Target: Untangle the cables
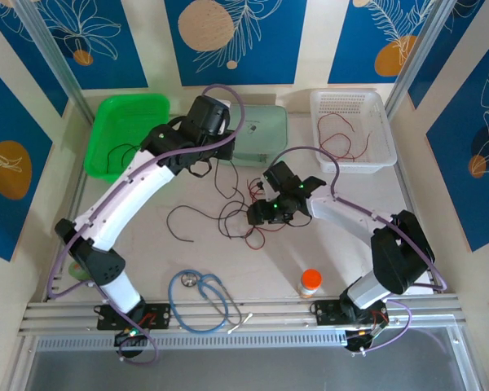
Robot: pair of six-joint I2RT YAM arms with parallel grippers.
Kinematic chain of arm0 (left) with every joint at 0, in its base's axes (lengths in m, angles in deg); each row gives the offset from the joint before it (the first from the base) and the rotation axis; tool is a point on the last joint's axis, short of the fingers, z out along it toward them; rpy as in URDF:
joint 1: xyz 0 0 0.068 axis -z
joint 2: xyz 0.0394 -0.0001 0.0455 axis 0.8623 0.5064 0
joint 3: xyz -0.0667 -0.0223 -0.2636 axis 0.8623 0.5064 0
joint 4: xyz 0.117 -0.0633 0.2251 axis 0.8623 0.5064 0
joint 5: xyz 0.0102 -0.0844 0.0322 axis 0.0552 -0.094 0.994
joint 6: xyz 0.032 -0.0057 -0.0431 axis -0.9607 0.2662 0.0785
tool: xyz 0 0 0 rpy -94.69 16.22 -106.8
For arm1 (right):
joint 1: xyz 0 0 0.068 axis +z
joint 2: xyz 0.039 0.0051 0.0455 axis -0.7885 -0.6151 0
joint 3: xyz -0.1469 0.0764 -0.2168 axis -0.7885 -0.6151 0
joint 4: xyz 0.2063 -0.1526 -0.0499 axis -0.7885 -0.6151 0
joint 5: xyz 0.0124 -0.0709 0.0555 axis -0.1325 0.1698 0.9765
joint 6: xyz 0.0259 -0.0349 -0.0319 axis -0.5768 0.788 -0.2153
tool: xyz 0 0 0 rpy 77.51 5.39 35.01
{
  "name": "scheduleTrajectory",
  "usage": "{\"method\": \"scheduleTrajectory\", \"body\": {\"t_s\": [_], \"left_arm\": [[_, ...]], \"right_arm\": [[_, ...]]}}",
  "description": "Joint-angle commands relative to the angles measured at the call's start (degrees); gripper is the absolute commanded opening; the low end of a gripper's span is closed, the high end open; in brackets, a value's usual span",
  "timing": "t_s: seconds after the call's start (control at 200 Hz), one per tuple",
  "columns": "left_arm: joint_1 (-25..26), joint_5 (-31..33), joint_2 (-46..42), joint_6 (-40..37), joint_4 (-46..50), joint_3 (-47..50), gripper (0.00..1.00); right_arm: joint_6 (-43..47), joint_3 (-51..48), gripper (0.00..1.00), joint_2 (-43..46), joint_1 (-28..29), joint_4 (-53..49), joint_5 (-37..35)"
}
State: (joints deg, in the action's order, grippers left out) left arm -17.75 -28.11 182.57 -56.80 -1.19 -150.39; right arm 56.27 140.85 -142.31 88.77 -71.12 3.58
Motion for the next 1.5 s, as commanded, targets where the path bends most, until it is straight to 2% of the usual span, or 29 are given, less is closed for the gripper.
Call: {"method": "scheduleTrajectory", "body": {"t_s": [0.0, 0.105, 0.185, 0.375, 0.505, 0.66, 0.77, 1.02, 1.196, 1.316, 1.386, 1.451, 1.491], "left_arm": [[0.19, 5.15, -1.37, -3.50, 7.39, -6.02, 0.00], [-0.52, 12.14, -0.36, -6.70, 11.13, -12.63, 0.00], [-3.24, 14.45, 1.11, -8.65, 12.76, -16.75, 0.00], [-14.59, 14.63, 5.34, -11.12, 12.42, -21.57, 0.02], [-23.26, 13.96, 8.62, -11.74, 9.68, -22.14, 0.01], [-30.88, 11.59, 12.60, -12.56, 4.07, -22.14, 0.00], [-34.45, 10.65, 15.70, -13.25, 0.27, -22.14, 0.00], [-38.94, 9.41, 21.55, -14.61, -4.31, -20.63, 0.00], [-39.36, 7.44, 22.62, -14.30, -12.58, -10.19, 0.00], [-39.45, 6.26, 23.92, -13.30, -17.04, -3.91, 0.00], [-39.62, 5.32, 24.88, -12.60, -18.62, -1.73, 0.00], [-39.71, 4.36, 25.55, -12.24, -19.38, -0.43, 0.10], [-39.80, 3.70, 25.74, -12.14, -19.56, -0.02, 0.20]], "right_arm": [[0.58, 0.76, 0.63, 3.50, -0.47, -0.04, 0.75], [0.41, -0.20, 0.63, 6.00, -1.28, -0.48, 0.51], [0.25, -1.23, 0.63, 7.99, -2.03, -0.80, 0.55], [-0.55, -3.91, 0.65, 12.45, -4.50, -1.97, 0.52], [-1.47, -4.68, 0.65, 12.50, -6.38, -3.22, -0.99], [-3.23, -2.43, 0.62, 6.73, -7.07, -6.21, -5.30], [-4.96, 0.26, 0.60, 1.34, -7.11, -8.58, -9.55], [-6.85, 1.41, 0.60, -4.00, -7.19, -8.63, -12.01], [-8.40, 1.92, 0.59, -6.08, -7.57, -10.69, -14.69], [-9.64, 1.94, 0.53, -7.35, -7.55, -11.44, -15.60], [-10.26, 1.72, 0.53, -8.29, -7.60, -10.99, -15.37], [-10.64, 1.58, 0.52, -9.44, -7.64, -9.94, -15.14], [-10.88, 1.66, 0.52, -10.22, -7.66, -9.11, -15.06]]}}
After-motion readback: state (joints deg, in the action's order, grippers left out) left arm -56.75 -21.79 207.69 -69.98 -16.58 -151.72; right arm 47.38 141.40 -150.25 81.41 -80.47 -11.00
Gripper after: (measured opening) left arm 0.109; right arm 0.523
